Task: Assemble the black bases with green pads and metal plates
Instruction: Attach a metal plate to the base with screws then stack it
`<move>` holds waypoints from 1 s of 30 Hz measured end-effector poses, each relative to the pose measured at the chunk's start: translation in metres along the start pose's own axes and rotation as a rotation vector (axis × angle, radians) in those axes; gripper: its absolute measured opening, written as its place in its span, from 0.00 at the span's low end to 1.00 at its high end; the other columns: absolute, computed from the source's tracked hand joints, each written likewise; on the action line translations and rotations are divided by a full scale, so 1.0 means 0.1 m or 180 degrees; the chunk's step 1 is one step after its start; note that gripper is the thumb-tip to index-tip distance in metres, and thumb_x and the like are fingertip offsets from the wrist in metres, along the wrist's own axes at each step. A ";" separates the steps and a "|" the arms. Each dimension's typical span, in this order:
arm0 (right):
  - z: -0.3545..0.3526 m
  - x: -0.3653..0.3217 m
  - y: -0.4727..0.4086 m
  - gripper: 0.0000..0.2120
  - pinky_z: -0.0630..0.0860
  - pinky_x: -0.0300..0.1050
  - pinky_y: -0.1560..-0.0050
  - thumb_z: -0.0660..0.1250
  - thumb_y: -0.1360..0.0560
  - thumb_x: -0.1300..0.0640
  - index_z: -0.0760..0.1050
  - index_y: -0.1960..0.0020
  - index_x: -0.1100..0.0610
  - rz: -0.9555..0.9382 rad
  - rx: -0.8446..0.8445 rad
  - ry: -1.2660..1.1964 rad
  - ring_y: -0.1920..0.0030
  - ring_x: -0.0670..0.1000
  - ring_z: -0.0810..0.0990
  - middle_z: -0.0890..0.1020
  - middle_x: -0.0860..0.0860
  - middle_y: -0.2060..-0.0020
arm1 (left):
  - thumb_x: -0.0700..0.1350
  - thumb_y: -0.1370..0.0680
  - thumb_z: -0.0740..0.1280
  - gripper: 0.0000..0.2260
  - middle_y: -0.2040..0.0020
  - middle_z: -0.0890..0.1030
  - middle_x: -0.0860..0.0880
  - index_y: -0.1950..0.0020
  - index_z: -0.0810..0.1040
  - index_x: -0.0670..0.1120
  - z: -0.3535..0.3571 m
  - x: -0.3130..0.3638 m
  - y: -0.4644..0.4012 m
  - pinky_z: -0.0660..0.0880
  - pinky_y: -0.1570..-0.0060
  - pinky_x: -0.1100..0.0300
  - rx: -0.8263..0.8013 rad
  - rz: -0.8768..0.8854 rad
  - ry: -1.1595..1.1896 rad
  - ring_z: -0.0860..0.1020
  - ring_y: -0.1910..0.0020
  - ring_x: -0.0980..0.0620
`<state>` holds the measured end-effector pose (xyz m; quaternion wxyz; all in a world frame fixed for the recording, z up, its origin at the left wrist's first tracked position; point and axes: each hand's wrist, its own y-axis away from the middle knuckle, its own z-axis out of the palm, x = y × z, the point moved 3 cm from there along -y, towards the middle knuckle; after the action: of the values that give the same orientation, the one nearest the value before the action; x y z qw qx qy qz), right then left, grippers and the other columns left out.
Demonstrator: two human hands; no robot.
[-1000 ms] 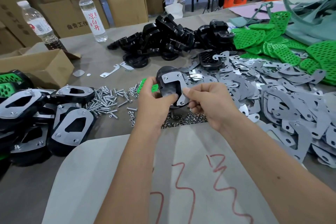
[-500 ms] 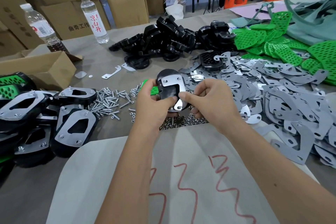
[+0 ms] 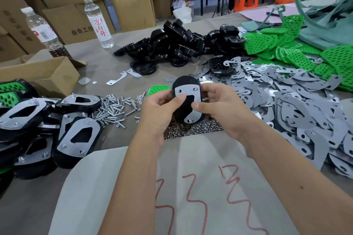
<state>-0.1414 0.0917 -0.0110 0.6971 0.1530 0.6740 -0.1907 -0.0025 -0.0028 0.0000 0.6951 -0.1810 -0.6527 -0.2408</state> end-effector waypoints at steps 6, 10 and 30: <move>0.01 0.02 -0.01 0.16 0.83 0.55 0.44 0.72 0.23 0.70 0.82 0.38 0.58 -0.0003 -0.0135 -0.0217 0.48 0.58 0.87 0.87 0.57 0.48 | 0.36 0.22 0.72 0.09 0.50 0.88 0.40 0.42 0.85 0.37 -0.02 -0.01 -0.01 0.82 0.62 0.55 -0.0041 -0.0180 0.0251 0.86 0.57 0.47; 0.02 0.03 -0.01 0.11 0.84 0.47 0.57 0.74 0.23 0.65 0.83 0.41 0.59 -0.0008 0.0133 -0.0388 0.54 0.54 0.88 0.88 0.56 0.51 | 0.35 0.24 0.73 0.11 0.43 0.82 0.29 0.42 0.85 0.36 0.02 0.00 0.00 0.80 0.44 0.43 0.0061 -0.0084 0.0316 0.82 0.50 0.40; 0.03 -0.05 0.00 0.12 0.85 0.61 0.56 0.67 0.18 0.65 0.74 0.37 0.54 -0.0149 -0.0338 -0.0587 0.52 0.63 0.87 0.86 0.62 0.48 | 0.38 0.26 0.77 0.06 0.51 0.87 0.41 0.50 0.85 0.43 0.08 0.00 -0.02 0.83 0.48 0.44 0.0572 0.0278 0.0384 0.85 0.52 0.39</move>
<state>-0.1391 0.0910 -0.0063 0.7587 0.0818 0.6195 -0.1842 -0.0105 -0.0002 0.0002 0.7564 -0.1315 -0.6202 -0.1612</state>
